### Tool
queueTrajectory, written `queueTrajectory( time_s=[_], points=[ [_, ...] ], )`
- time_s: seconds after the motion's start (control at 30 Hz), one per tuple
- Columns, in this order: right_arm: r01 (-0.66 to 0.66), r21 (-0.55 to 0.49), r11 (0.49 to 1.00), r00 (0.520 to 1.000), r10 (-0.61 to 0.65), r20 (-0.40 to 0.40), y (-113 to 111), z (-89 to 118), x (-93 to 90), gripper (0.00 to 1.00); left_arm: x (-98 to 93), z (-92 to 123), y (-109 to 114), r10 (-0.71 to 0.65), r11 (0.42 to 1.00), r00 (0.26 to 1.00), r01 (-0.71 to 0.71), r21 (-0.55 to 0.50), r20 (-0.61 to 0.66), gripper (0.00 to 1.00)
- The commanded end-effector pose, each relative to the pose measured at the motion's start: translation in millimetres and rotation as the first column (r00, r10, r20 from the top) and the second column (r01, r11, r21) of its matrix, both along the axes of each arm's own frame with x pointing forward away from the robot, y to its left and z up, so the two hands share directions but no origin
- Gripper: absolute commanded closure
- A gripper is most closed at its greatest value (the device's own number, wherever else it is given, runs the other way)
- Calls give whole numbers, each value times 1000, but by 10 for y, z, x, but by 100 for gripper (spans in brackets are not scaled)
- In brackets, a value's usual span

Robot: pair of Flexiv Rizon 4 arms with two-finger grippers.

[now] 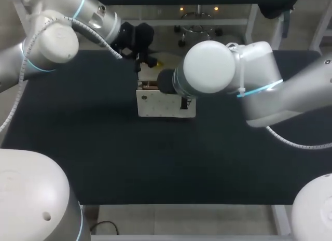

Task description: Pick up the bag, open it, inspect its contents, close it, and place it on the opposite side

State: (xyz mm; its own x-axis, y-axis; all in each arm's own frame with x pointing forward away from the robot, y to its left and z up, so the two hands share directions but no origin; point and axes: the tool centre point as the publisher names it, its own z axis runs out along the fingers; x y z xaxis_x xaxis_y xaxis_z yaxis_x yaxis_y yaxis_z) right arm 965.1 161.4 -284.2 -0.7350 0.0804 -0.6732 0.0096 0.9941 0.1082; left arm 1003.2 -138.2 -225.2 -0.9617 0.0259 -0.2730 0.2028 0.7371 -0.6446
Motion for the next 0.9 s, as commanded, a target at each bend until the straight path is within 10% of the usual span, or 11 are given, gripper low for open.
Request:
queueTrajectory(
  time_s=[0.03,0.9],
  points=[
    [5,-4,1000,1000,-5,11,20,-4,46,100,-49,25,3,-2,1000,1000,2,-4,7,100],
    [20,-31,999,998,-22,-59,49,-275,51,100,-37,42,51,18,993,998,-25,-112,-60,100]
  ],
)
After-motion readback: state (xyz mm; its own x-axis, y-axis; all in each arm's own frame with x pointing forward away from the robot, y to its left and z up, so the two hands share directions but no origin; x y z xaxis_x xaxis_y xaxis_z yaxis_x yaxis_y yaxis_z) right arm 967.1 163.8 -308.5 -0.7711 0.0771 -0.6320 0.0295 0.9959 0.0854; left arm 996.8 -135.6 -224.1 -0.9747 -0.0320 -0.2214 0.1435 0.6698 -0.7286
